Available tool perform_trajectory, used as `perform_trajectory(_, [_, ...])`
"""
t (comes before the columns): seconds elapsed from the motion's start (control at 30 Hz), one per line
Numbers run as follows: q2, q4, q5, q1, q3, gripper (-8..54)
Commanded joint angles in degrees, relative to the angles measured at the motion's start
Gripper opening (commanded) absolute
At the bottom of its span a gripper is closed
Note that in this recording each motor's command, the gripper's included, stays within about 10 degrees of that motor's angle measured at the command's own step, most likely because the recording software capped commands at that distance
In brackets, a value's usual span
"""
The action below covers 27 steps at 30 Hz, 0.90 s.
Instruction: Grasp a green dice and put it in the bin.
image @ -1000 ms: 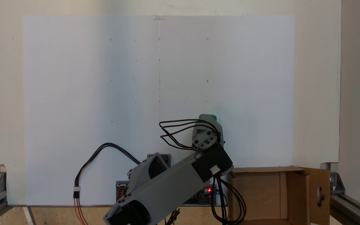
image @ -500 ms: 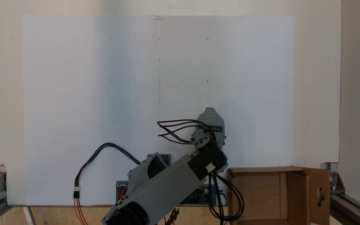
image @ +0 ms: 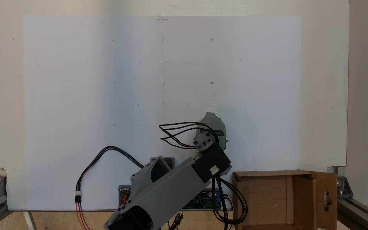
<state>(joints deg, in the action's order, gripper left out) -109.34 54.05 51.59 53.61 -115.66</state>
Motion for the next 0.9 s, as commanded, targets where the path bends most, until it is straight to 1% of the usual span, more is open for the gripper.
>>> perform_trajectory(0.0, [-0.4, -0.4, 1.6, -0.1, 1.3, 46.6])
perform_trajectory(0.23, [4.7, -3.7, 1.5, -0.4, 1.3, 46.6])
perform_trajectory(0.4, [8.2, -7.9, 1.5, -0.4, 1.3, 45.4])
perform_trajectory(0.87, [9.9, -8.7, 1.4, -1.6, -1.7, 44.8])
